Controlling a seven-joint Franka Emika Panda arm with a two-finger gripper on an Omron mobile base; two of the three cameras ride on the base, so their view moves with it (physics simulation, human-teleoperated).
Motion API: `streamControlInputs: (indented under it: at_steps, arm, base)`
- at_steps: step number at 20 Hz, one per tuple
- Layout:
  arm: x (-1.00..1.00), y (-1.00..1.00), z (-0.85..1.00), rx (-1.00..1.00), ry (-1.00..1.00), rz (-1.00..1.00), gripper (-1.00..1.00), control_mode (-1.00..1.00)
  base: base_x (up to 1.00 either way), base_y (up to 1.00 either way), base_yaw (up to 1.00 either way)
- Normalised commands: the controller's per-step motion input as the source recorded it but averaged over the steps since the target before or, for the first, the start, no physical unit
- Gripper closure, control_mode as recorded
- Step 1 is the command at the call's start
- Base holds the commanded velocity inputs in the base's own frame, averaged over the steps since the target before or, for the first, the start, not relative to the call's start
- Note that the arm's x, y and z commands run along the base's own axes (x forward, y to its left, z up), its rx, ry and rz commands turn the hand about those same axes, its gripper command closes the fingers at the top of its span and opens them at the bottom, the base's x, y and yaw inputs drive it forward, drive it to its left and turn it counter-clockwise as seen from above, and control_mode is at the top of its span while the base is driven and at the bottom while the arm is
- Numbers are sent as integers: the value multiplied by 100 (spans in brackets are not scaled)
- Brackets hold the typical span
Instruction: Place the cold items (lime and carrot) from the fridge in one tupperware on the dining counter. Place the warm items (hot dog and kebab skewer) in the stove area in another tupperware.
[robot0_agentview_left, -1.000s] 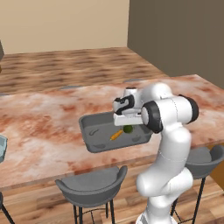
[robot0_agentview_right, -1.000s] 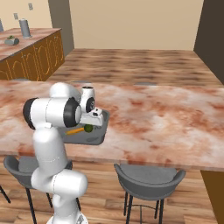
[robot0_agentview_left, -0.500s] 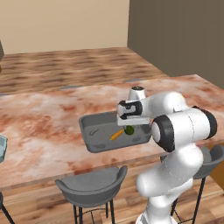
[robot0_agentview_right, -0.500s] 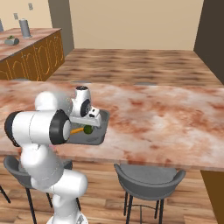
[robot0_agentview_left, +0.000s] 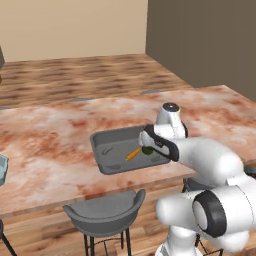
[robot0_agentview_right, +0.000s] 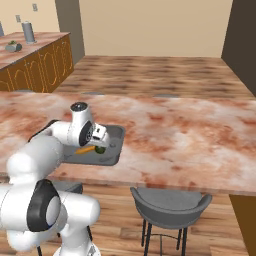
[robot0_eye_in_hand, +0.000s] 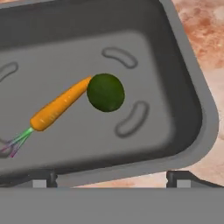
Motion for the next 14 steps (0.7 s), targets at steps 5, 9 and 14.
streamControlInputs:
  at_steps: [5, 9, 14]
  arm:
    - [-76, 0, 53, 0, -6, 0, -100, -100]
    - [-62, 0, 63, -1, -1, 0, -100, -100]
    - [-66, 0, 58, -3, 0, 0, -100, -100]
  base:
    - [0, 0, 0]
    - [0, 0, 0]
    - [0, 0, 0]
